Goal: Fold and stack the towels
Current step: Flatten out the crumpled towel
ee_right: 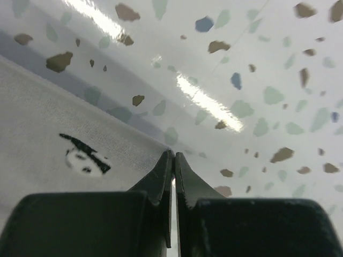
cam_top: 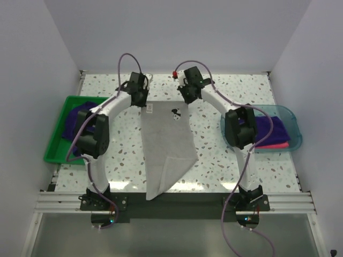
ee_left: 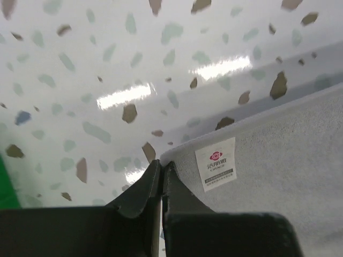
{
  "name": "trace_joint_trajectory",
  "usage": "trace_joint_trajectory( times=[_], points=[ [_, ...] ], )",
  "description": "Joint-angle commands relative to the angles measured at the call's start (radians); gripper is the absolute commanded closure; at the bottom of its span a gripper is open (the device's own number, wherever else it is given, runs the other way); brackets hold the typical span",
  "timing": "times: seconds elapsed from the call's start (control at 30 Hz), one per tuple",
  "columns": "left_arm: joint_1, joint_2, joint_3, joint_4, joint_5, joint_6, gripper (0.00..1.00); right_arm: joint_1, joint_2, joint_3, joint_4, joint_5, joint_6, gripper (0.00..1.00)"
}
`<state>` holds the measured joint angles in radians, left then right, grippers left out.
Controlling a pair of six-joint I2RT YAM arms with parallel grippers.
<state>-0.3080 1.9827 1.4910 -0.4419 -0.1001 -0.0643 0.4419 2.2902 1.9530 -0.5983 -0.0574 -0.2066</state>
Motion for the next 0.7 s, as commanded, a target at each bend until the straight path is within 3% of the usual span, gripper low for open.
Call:
trace_joint_trajectory(
  times=[0.0,0.27,0.67],
  points=[
    [0.017,-0.103,0.129,0.019,-0.038,0.092,1.00,-0.017,-0.195,0.080,0.040,0.112,-0.002,1.00],
    [0.004,-0.336,0.226,0.069,0.023,0.184,1.00,-0.017,-0.448,0.052,0.120,0.107,0.013,1.00],
    [-0.058,-0.901,-0.066,0.147,0.221,0.274,1.00,-0.016,-0.980,-0.232,0.078,-0.189,-0.008,1.00]
  ],
)
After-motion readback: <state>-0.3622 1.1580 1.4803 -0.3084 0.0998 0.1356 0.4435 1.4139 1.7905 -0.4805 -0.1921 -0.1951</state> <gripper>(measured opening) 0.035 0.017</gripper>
